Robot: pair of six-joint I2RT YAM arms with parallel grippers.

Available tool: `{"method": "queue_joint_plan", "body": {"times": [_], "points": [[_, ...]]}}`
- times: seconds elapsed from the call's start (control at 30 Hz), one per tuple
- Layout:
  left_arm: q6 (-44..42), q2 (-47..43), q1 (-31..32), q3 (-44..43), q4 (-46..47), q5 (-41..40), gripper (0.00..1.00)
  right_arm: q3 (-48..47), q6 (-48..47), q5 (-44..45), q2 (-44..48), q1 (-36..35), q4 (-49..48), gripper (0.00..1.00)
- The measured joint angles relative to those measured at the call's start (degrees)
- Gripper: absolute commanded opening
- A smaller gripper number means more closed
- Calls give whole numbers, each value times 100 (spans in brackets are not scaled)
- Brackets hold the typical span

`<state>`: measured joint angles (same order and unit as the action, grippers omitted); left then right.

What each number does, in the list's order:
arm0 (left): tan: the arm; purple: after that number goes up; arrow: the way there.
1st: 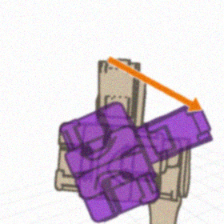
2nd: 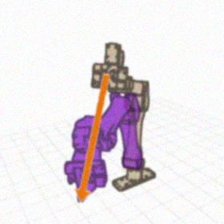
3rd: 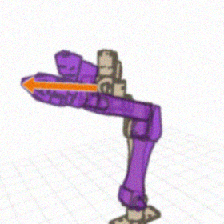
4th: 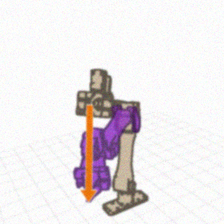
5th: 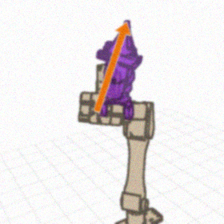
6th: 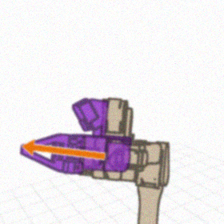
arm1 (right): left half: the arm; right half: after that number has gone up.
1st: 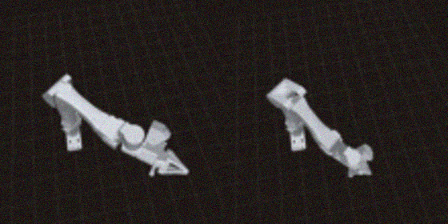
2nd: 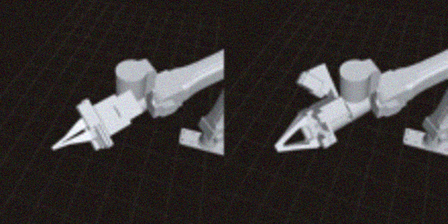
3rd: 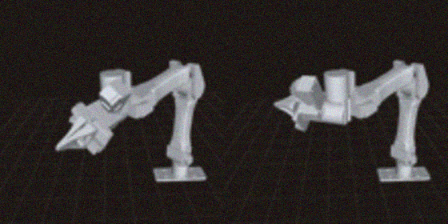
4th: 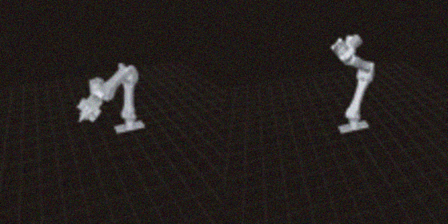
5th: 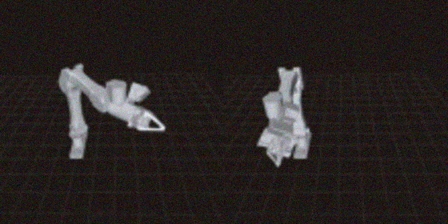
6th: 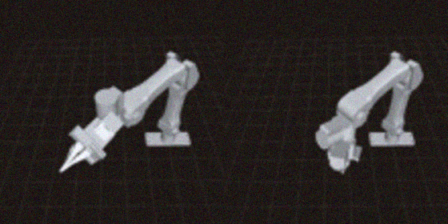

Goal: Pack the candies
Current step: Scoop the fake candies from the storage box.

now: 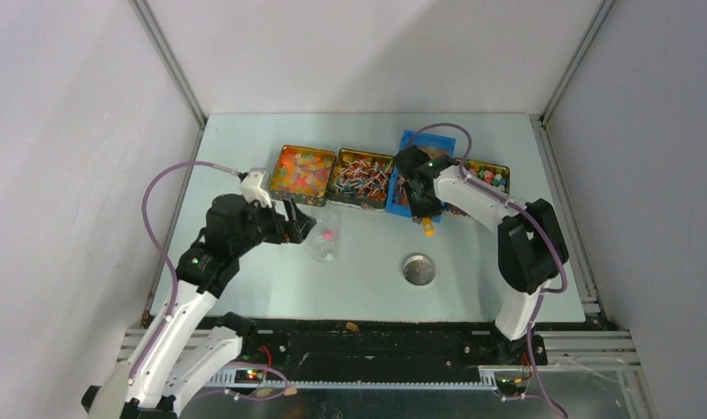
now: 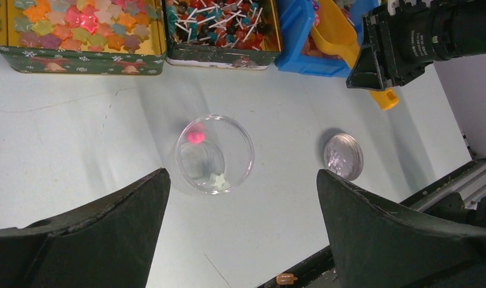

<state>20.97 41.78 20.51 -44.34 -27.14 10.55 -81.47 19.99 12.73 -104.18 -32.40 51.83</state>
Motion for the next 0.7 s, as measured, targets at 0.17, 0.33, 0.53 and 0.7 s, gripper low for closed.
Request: {"method": "queue_joint_plan", "body": {"times": [0.17, 0.33, 0.53, 0.7], "points": [[0, -24, 0, 0, 0, -20, 100, 131, 17, 127, 144, -72, -103, 0], [0, -33, 0, 0, -2, -57, 100, 133, 17, 232, 452, -111, -107, 0], [-2, -70, 0, 0, -9, -133, 100, 140, 13, 319, 916, -151, -50, 0], [-2, -98, 0, 0, -44, -142, 100, 140, 9, 402, 1069, -149, 103, 0]]}}
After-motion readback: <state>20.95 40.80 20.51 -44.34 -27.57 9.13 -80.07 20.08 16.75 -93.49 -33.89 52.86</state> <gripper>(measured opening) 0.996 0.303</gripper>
